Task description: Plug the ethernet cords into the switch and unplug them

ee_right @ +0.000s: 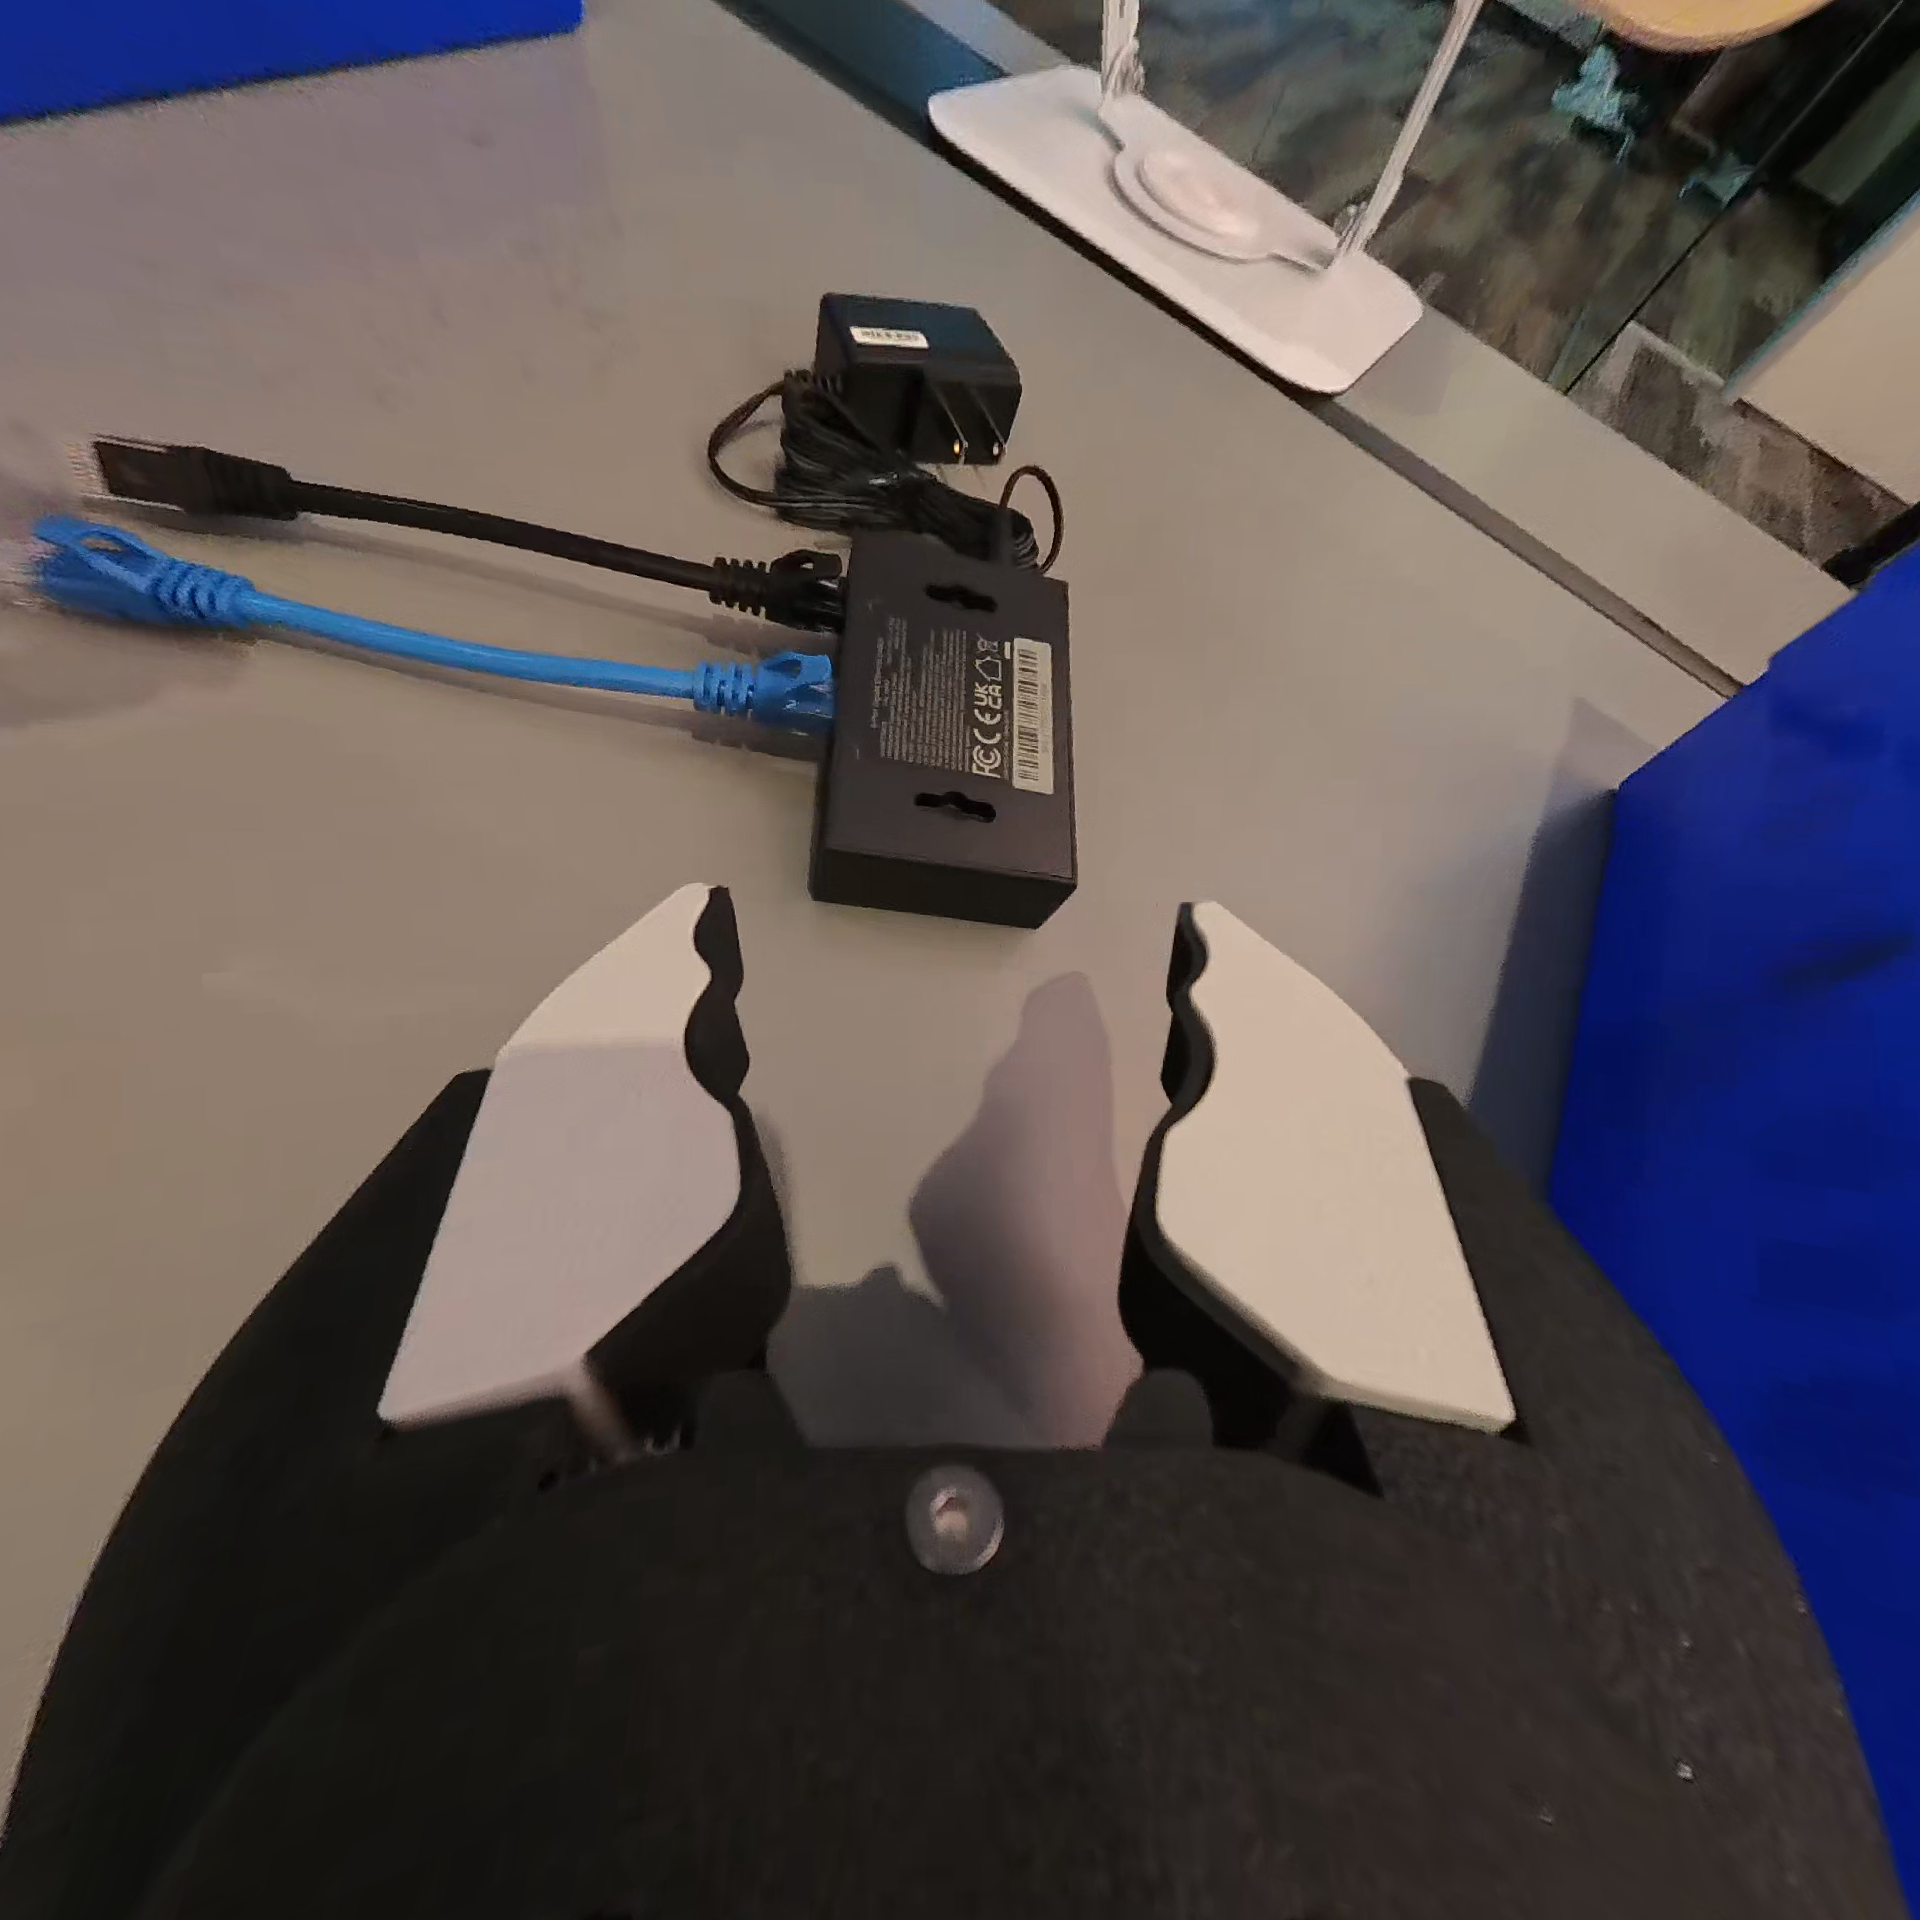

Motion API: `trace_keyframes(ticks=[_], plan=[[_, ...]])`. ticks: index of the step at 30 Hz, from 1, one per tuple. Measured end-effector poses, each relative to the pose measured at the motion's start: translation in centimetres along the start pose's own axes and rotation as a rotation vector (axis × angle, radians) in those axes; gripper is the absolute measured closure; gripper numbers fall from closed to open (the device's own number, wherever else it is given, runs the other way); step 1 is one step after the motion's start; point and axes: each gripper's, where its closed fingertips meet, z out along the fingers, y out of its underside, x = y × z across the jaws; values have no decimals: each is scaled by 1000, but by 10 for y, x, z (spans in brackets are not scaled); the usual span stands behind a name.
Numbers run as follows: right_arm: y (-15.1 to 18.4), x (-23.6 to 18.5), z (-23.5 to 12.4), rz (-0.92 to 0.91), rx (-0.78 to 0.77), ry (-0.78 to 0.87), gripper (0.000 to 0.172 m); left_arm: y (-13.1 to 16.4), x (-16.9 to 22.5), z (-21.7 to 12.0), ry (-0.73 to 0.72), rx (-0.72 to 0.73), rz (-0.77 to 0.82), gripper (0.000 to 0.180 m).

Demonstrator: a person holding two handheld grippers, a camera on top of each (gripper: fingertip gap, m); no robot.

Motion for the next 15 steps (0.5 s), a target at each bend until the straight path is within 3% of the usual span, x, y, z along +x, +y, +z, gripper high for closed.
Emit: trace_keyframes(ticks=[6, 15], plan=[[1, 0, 22, 90, -84, -46, 92, 3, -1, -1, -1, -8, -2, 169], [8, -1, 37, 181, -168, -120, 108, 5, -4, 0, -4, -13, -21, 169]])
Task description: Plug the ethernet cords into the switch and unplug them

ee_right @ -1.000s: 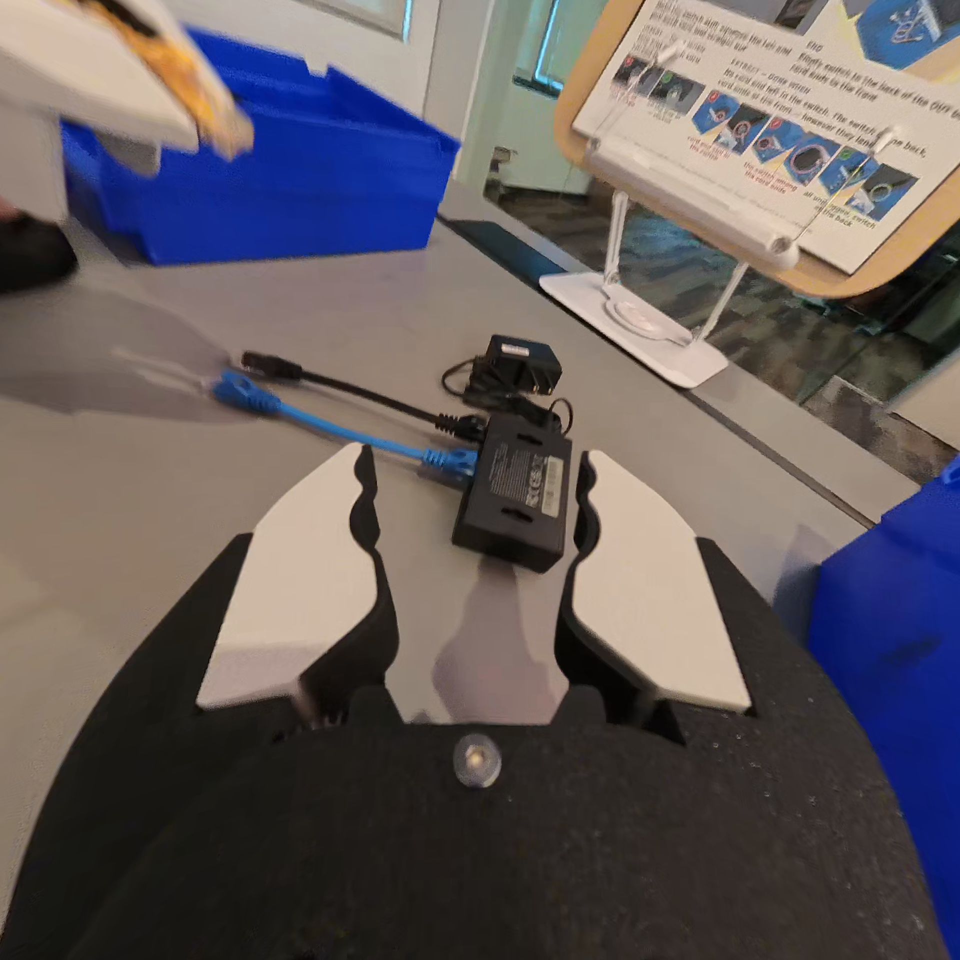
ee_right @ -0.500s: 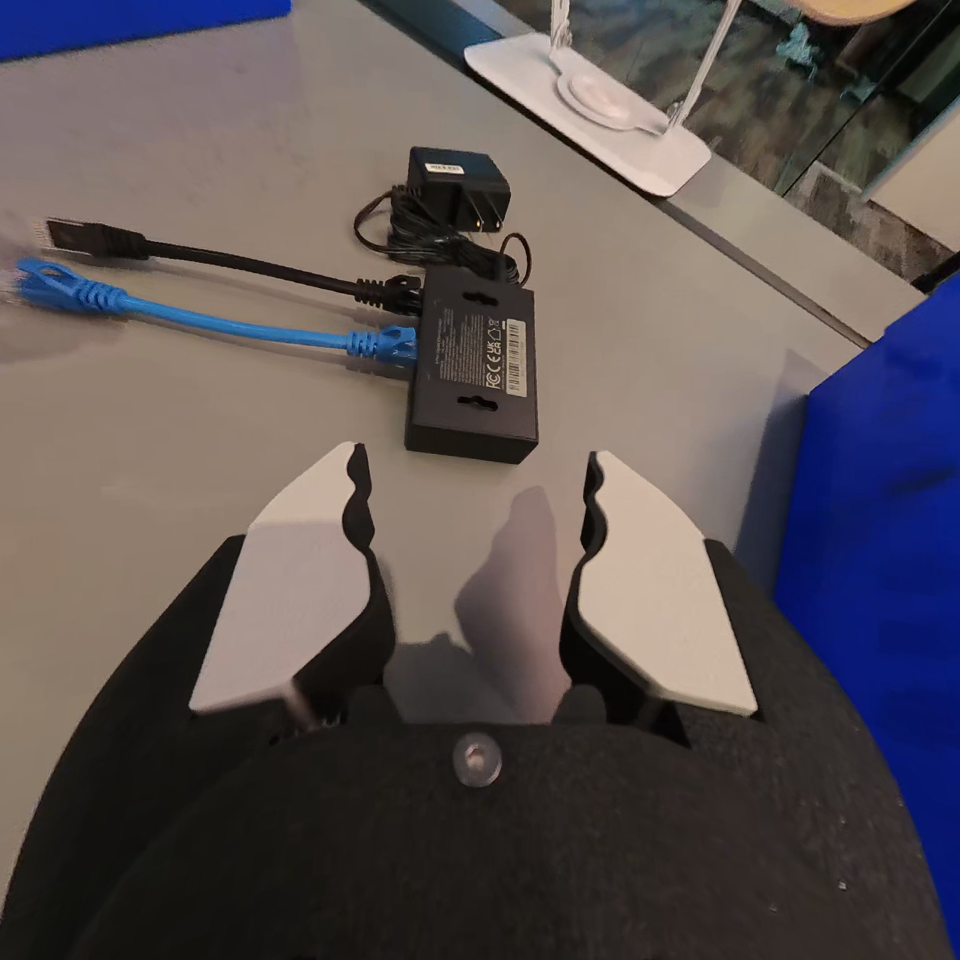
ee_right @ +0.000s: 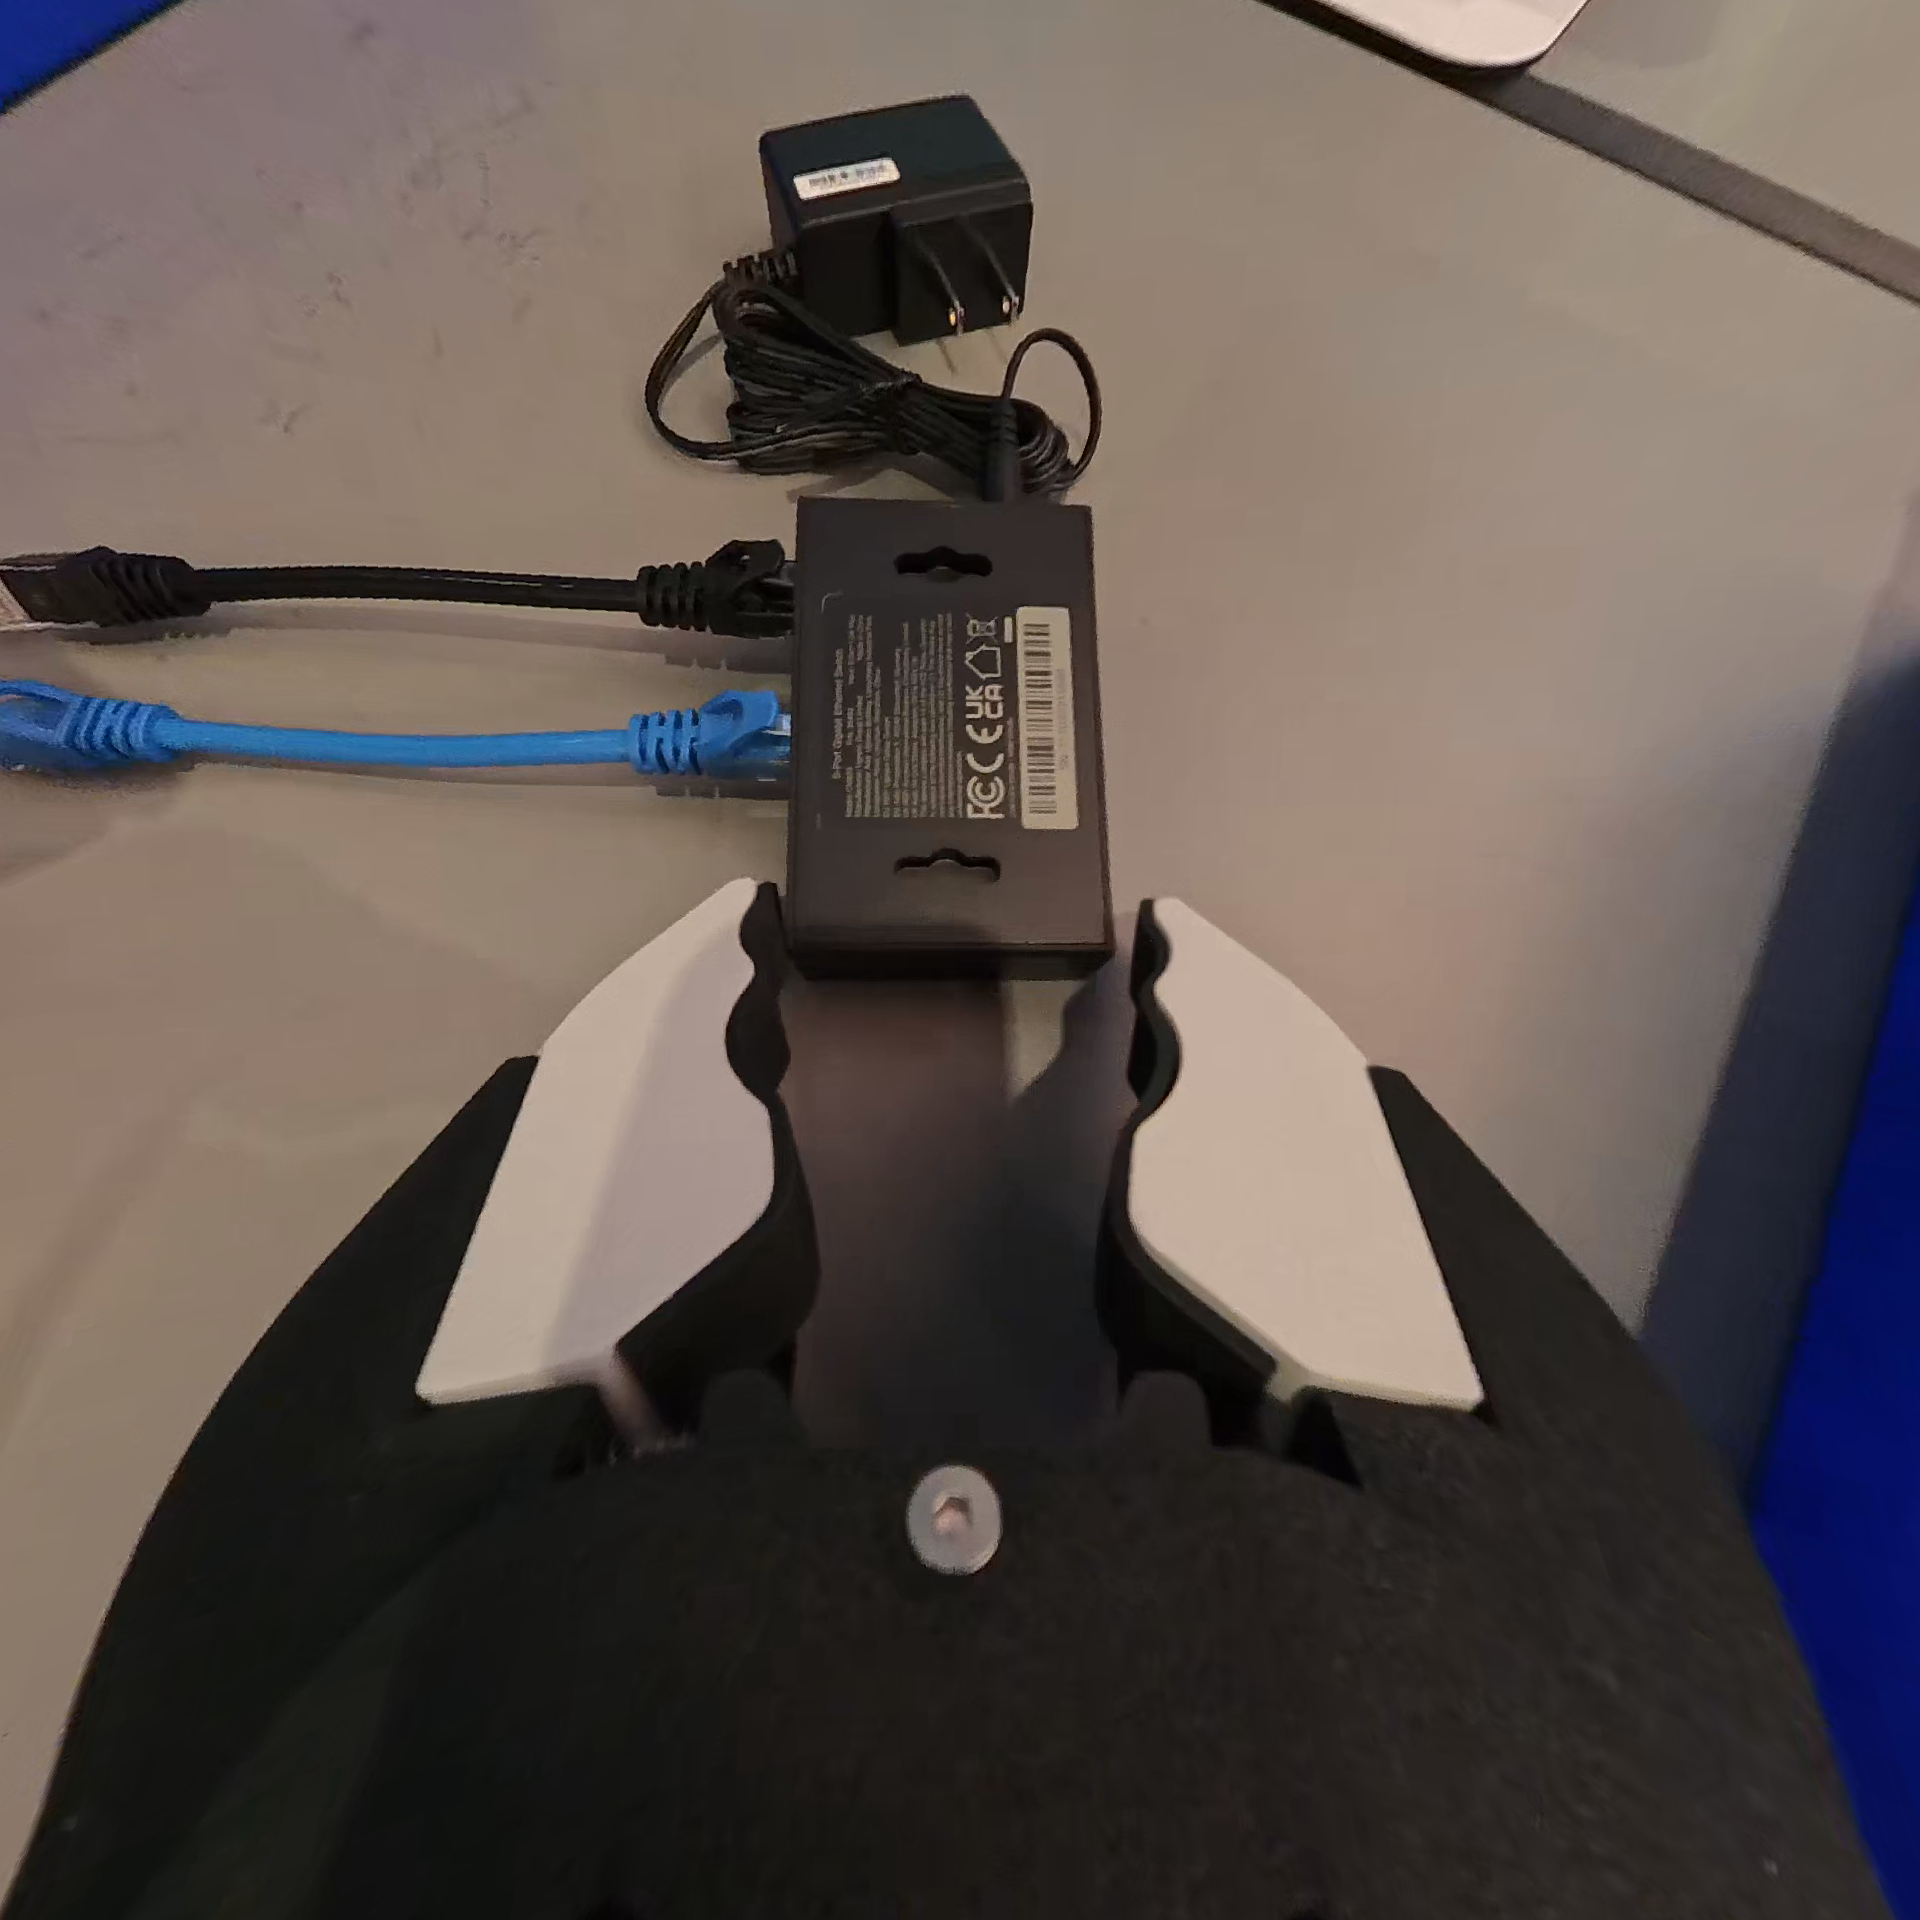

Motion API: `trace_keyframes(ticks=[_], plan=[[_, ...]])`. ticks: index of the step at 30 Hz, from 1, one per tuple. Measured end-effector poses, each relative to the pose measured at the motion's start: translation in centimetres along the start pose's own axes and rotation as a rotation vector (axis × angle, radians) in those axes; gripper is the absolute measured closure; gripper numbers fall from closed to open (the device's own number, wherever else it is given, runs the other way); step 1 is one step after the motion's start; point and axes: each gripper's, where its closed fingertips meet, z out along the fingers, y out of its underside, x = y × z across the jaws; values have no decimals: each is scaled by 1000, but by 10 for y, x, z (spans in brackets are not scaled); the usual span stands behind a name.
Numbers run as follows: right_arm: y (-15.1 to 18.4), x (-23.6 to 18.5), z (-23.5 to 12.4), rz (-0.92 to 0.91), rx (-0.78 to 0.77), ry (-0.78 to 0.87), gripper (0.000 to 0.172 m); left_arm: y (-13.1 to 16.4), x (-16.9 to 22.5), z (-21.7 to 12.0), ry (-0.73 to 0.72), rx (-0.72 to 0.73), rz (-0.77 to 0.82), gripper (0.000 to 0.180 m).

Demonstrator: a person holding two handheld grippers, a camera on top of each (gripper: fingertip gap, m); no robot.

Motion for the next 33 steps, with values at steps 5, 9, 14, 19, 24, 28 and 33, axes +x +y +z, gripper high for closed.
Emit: trace_keyframes(ticks=[5, 9, 14, 19, 24, 28, 33], plan=[[1, 0, 1, 29, -14, 22, 112, 3, -2, 1, -10, -13, 2, 169], [2, -6, -1, 40, -18, 34, 112, 3, -4, 0, -14, -11, -10, 169], [7, -15, -8, 79, -35, -1, 112, 5, -7, 0, -16, -16, -21, 169], [12, -27, -22, 222, -98, -86, 112, 5, -5, 1, -8, -21, -25, 169], [10, -38, -37, 316, -137, -174, 112, 5, -1, 1, 2, -26, -17, 169], [12, -39, -38, 384, -184, -242, 112, 2, 3, 0, 14, -21, -9, 169], [5, -38, -31, 518, -201, -377, 112, -9, 4, -6, 13, 10, 10, 169]])
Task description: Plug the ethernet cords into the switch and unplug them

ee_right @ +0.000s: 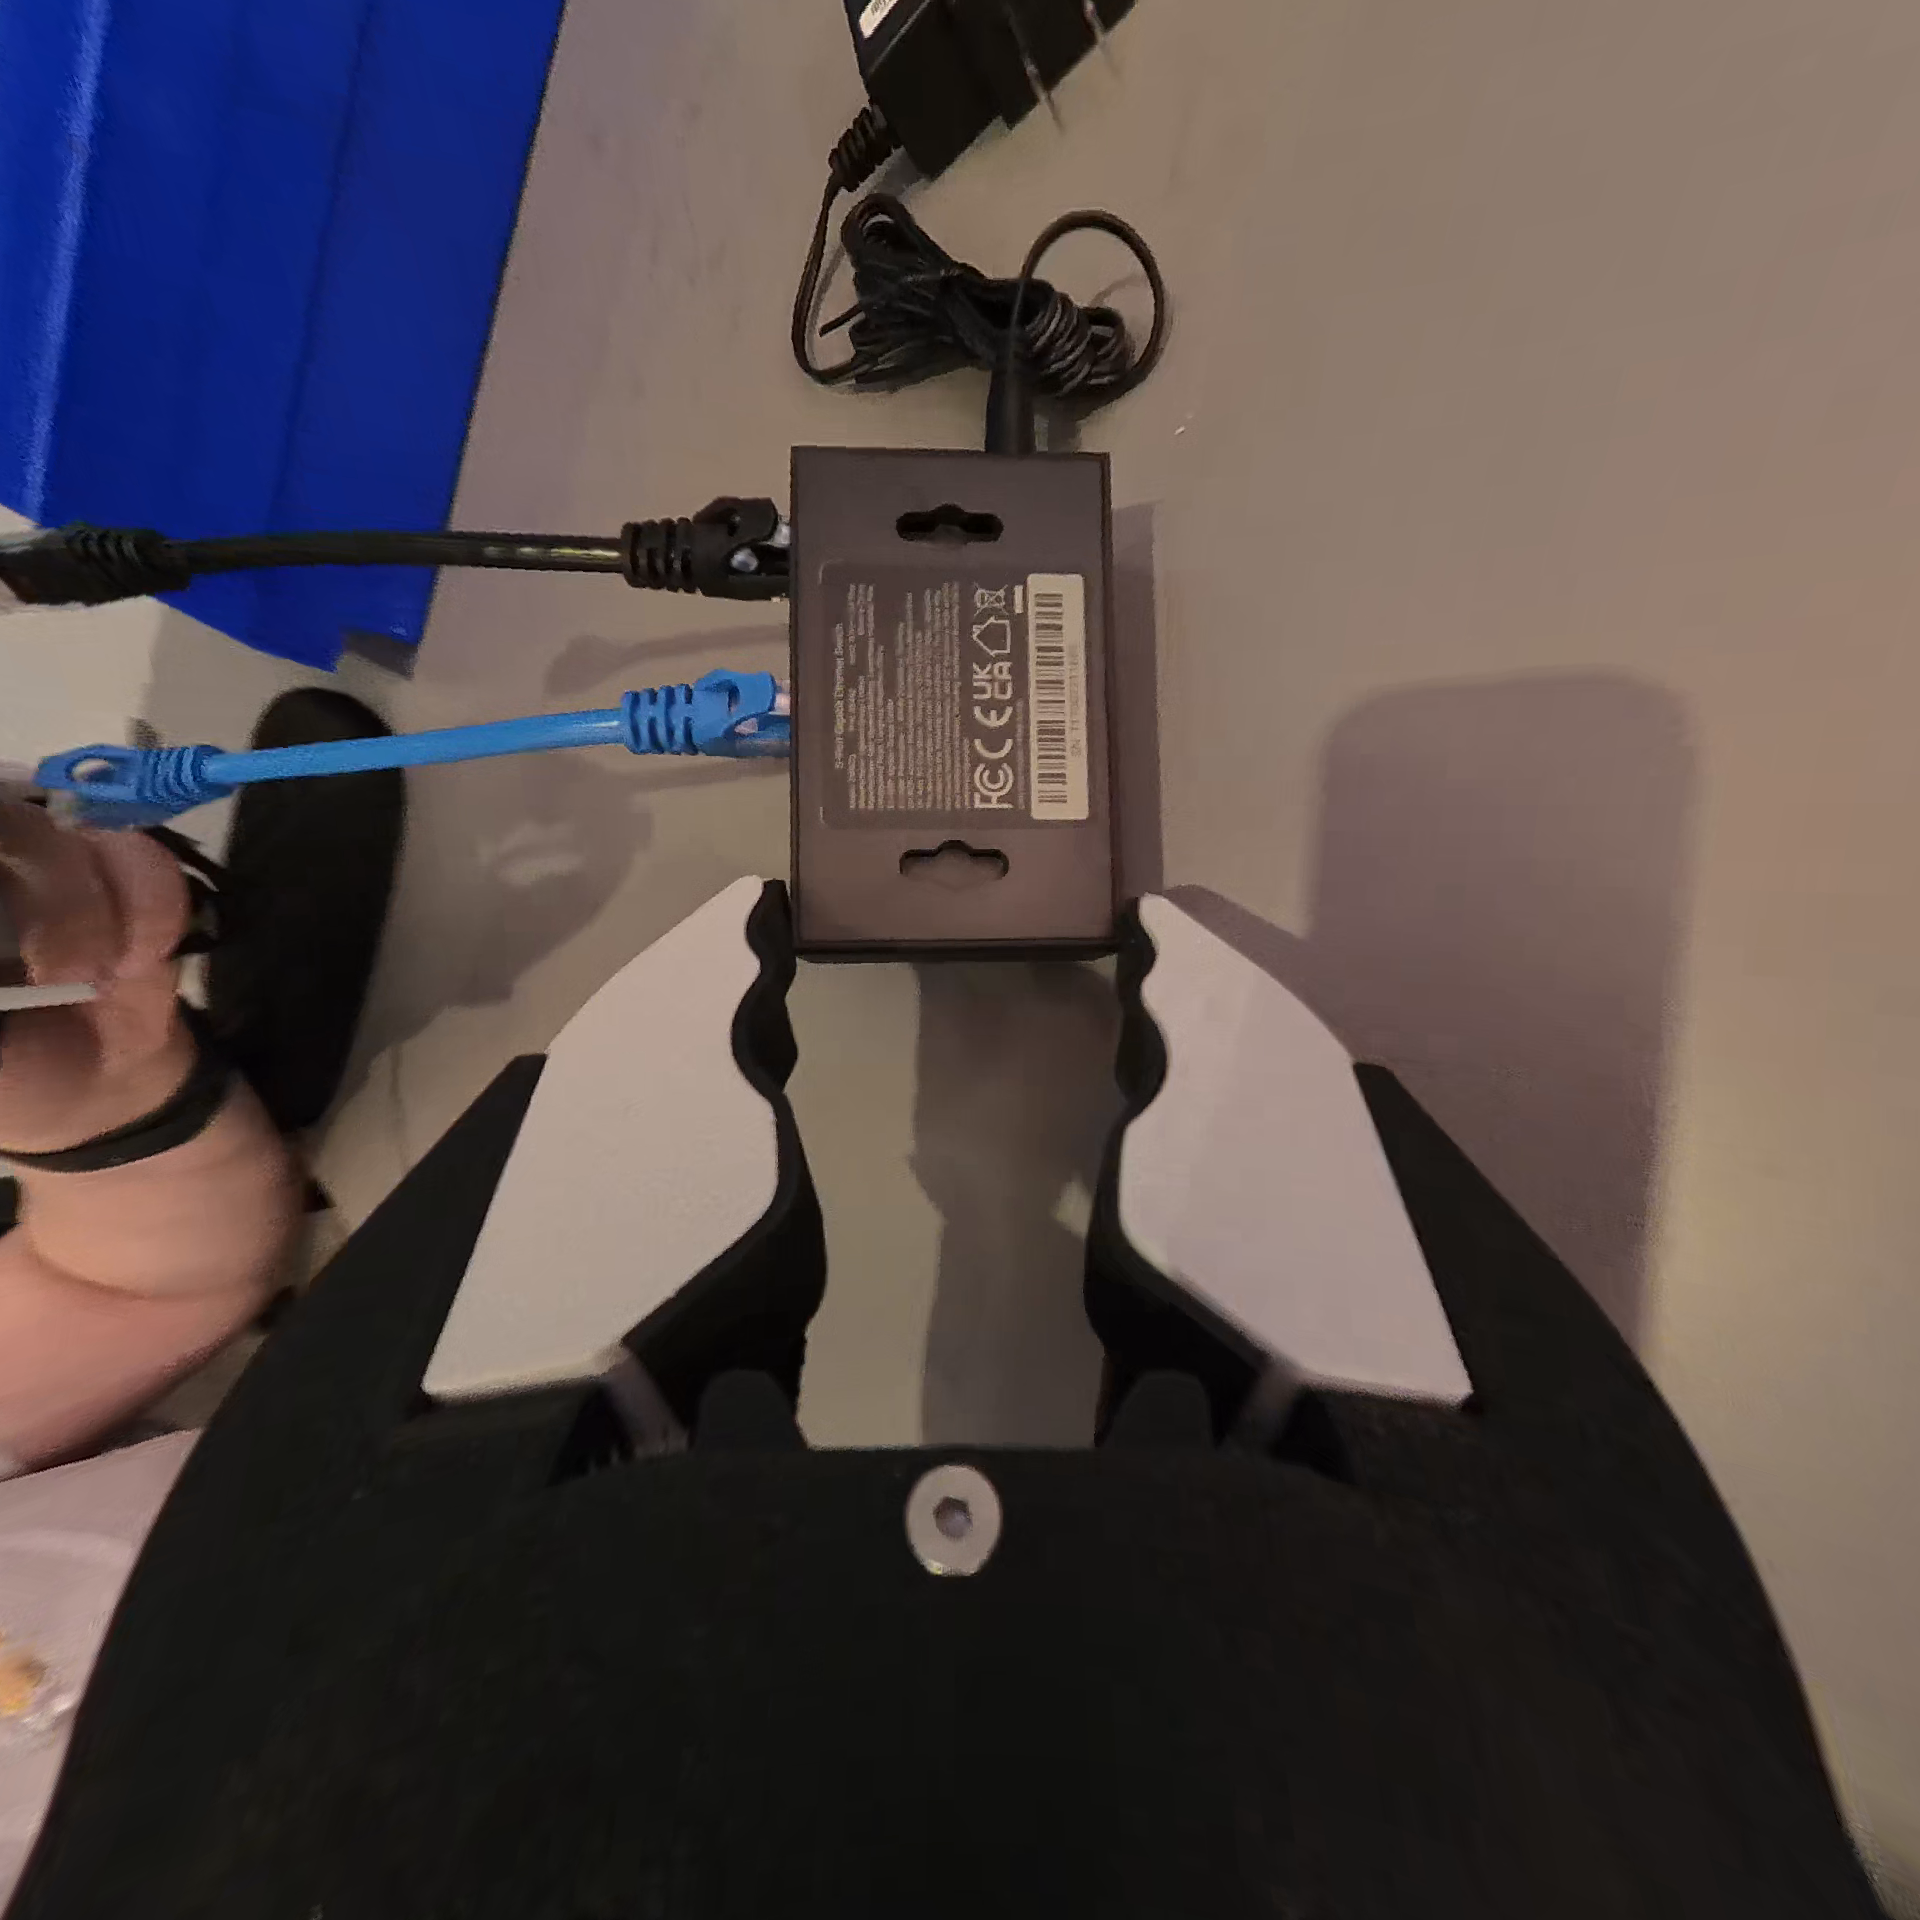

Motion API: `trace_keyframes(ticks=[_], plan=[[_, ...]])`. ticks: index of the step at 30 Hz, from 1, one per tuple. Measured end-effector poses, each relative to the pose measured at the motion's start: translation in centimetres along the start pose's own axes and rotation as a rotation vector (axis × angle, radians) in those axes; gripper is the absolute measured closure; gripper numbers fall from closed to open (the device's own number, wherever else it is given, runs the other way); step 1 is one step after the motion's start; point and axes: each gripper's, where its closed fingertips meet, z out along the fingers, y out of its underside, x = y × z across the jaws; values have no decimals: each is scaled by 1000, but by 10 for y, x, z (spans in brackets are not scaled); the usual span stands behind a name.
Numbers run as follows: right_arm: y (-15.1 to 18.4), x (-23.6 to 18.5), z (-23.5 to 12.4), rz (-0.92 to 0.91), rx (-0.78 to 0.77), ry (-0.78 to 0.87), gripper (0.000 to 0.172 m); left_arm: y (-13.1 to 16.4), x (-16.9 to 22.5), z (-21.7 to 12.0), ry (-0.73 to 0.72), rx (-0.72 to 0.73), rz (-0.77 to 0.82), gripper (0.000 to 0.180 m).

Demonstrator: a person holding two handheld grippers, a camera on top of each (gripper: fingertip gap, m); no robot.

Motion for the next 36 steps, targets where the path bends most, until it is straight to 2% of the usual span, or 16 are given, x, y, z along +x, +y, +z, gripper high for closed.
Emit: trace_keyframes(ticks=[8, 16, 26, 36], plan=[[-17, -14, 5, 254, -29, -293, 112, -16, 4, -19, 9, 52, 1, 169], [-12, -46, 10, 318, -101, -533, 112, -3, -13, -28, -32, 33, -34, 169], [3, -61, 16, 360, -203, -657, 112, -3, -19, -26, -45, 36, -56, 169], [8, -58, 19, 359, -233, -658, 112, -7, -25, 1, -18, 40, -64, 169]])
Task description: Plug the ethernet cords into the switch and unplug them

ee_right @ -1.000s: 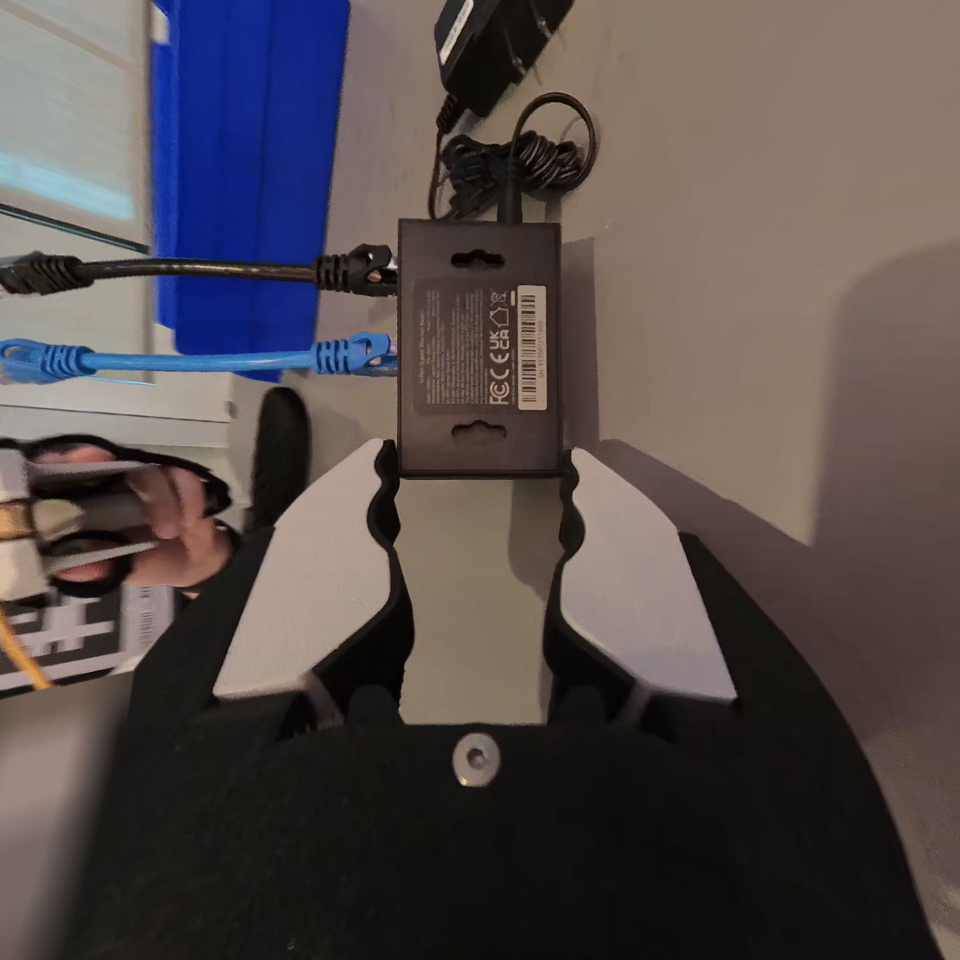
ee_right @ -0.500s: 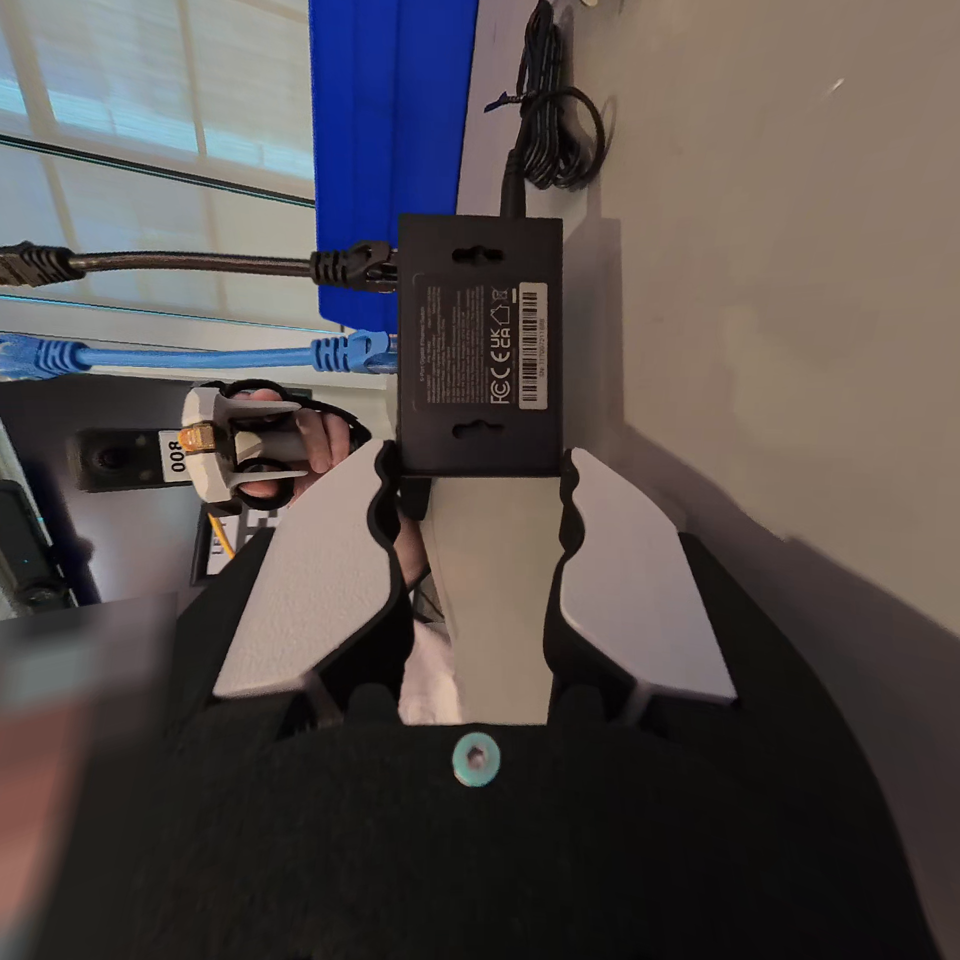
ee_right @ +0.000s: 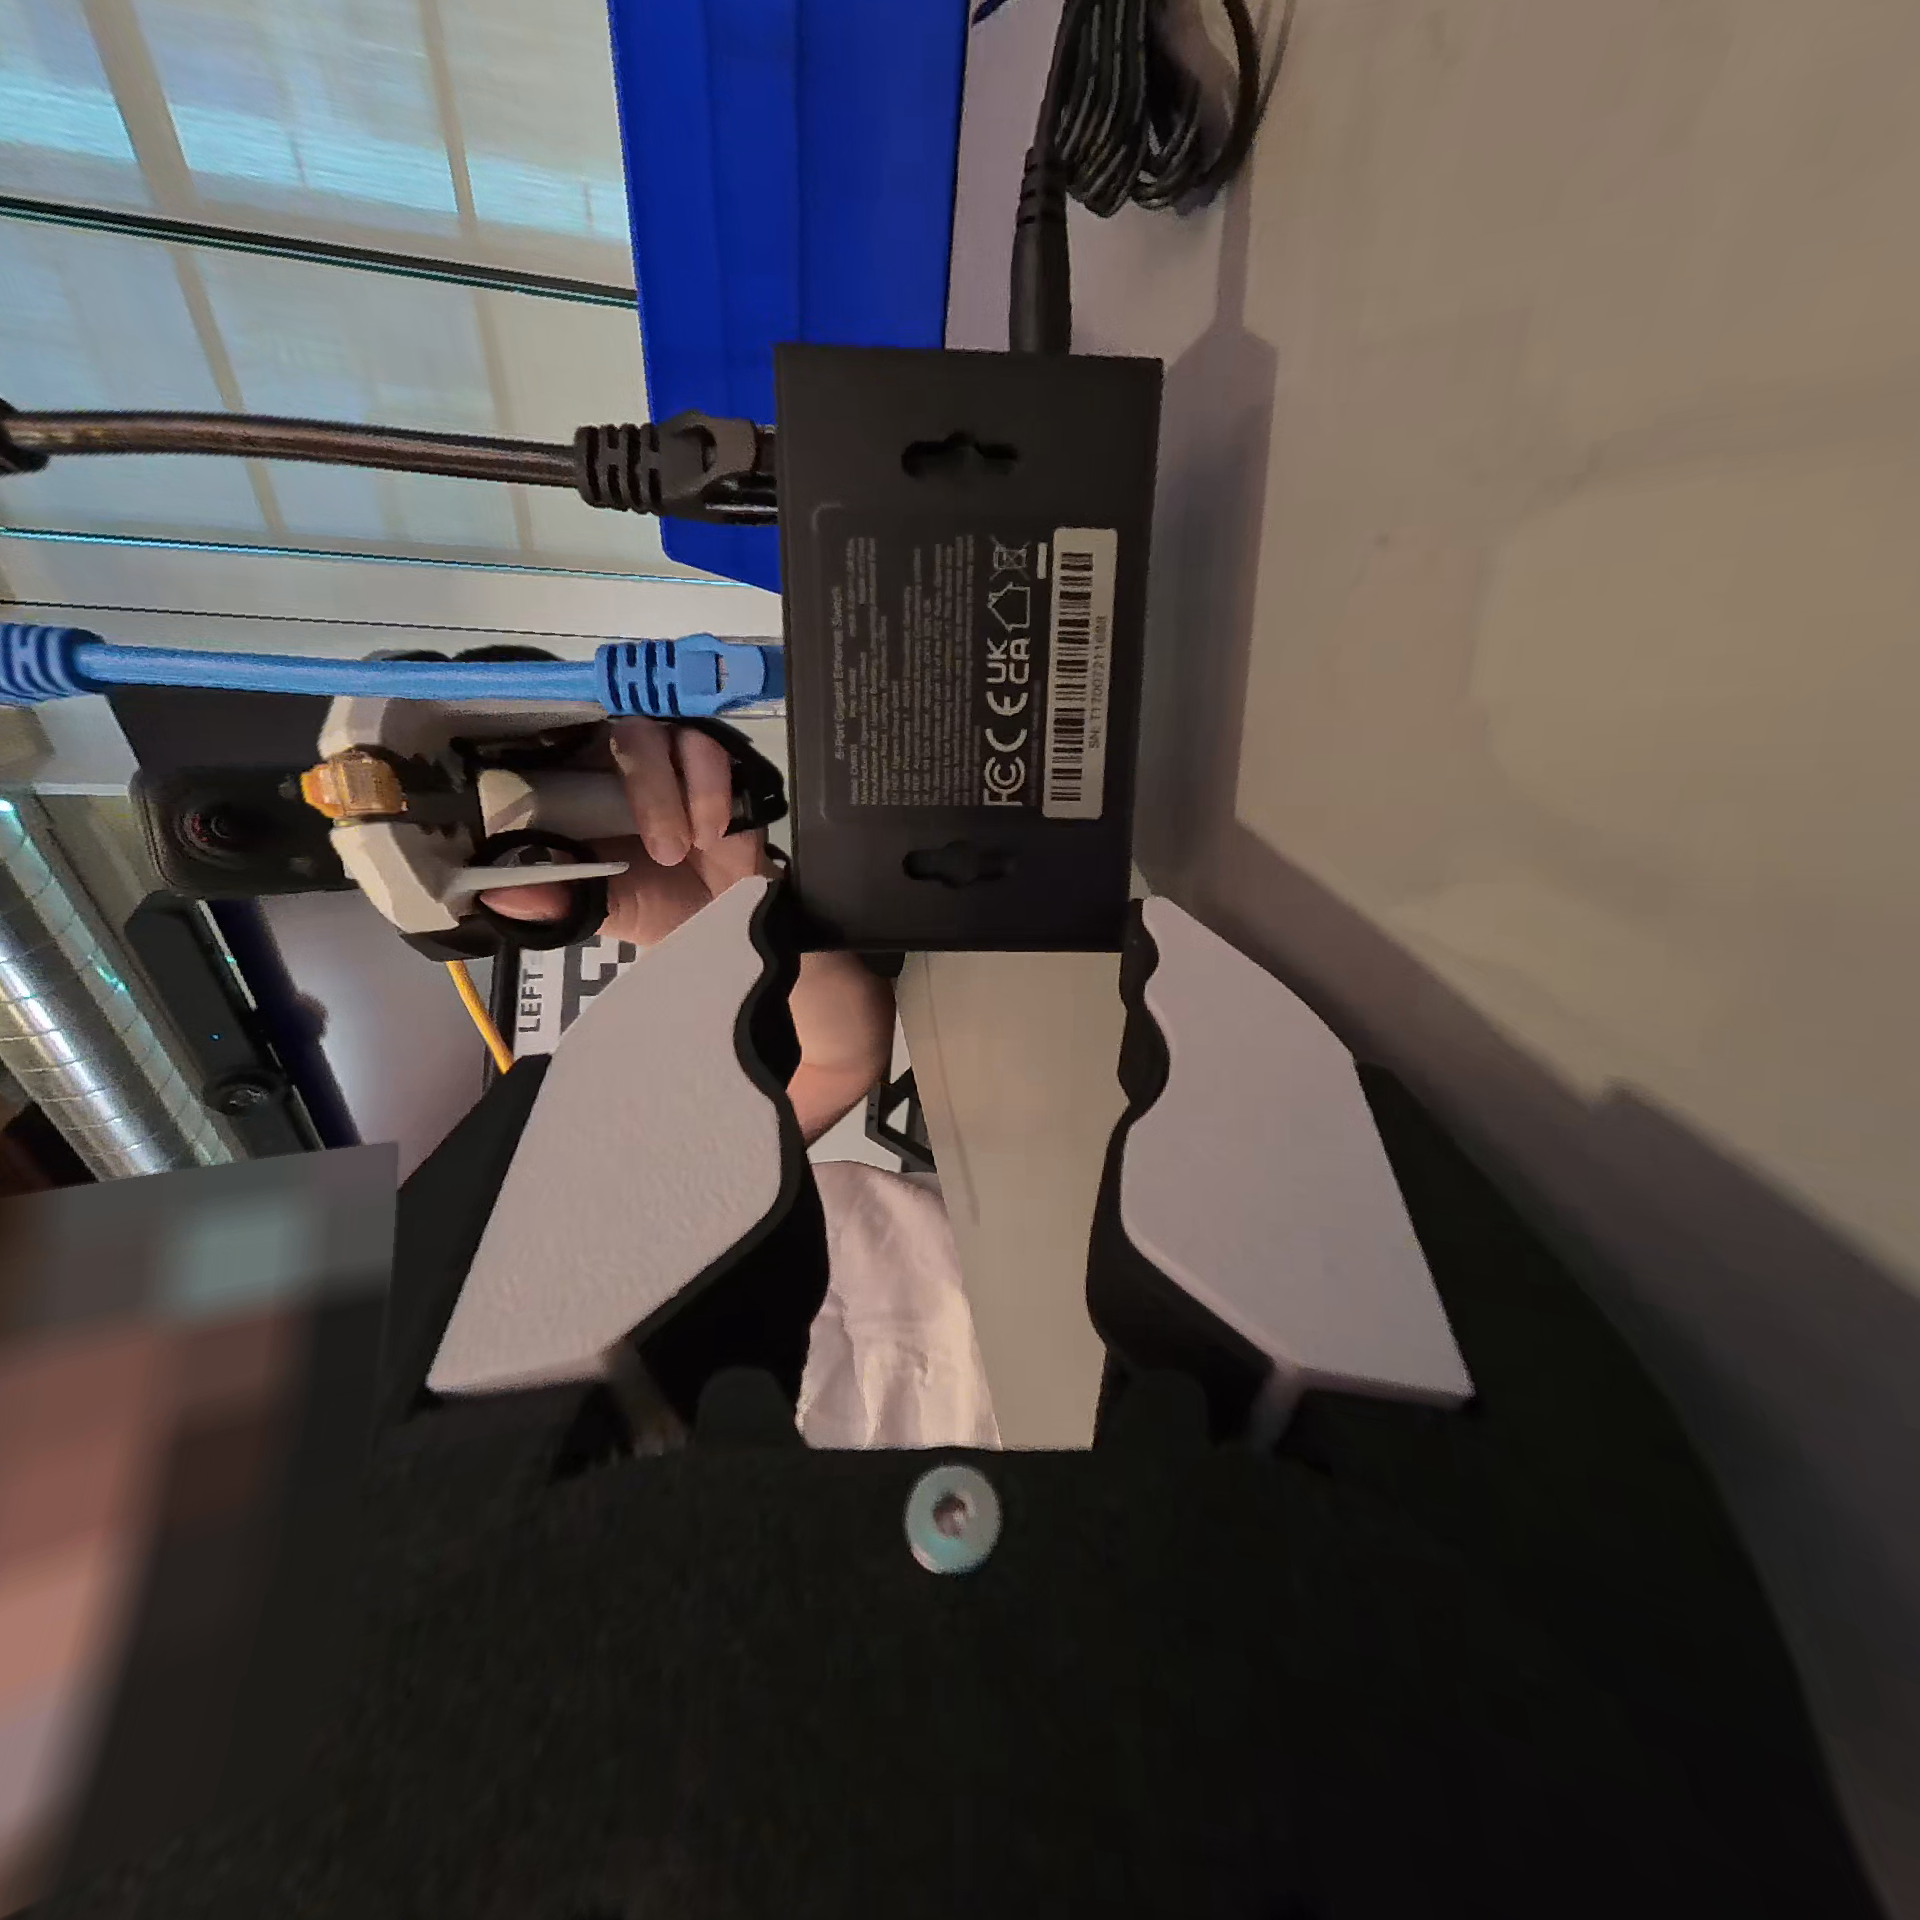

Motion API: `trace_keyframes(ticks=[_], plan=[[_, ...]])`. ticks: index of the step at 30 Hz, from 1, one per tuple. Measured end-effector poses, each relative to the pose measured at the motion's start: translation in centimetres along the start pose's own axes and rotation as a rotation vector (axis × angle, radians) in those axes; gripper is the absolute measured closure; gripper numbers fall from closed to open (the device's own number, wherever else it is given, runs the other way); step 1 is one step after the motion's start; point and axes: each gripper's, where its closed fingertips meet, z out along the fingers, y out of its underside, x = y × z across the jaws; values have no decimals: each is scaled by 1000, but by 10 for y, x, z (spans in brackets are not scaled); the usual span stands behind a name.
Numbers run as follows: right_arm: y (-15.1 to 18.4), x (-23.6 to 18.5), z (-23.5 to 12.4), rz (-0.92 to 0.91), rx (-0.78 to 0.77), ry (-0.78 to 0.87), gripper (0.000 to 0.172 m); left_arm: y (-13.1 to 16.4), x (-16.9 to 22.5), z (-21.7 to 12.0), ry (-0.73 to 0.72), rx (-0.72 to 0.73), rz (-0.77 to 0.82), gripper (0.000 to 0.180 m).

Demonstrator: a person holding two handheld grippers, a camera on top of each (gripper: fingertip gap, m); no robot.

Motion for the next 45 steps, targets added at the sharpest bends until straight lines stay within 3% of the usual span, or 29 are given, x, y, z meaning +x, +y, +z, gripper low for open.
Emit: trace_keyframes(ticks=[11, 19, 26, 38, 42, 45], plan=[[0, 2, -3, 2, -15, -10, 112, 9, 9, 26, 76, -22, 23, 169], [0, 6, -12, 20, -53, 13, 112, 16, 20, 44, 295, -55, -1, 169], [2, 10, -20, -10, -86, 64, 112, 24, 24, 63, 320, -79, 58, 169], [-2, 16, -38, -301, -61, 307, 93, 27, 20, 75, 318, -83, 62, 169], [-13, 20, -48, -505, 2, 455, 89, 27, 20, 77, 317, -82, 62, 169], [-22, 7, -50, -744, 139, 519, 85, 29, 21, 78, 319, -85, 64, 169]])
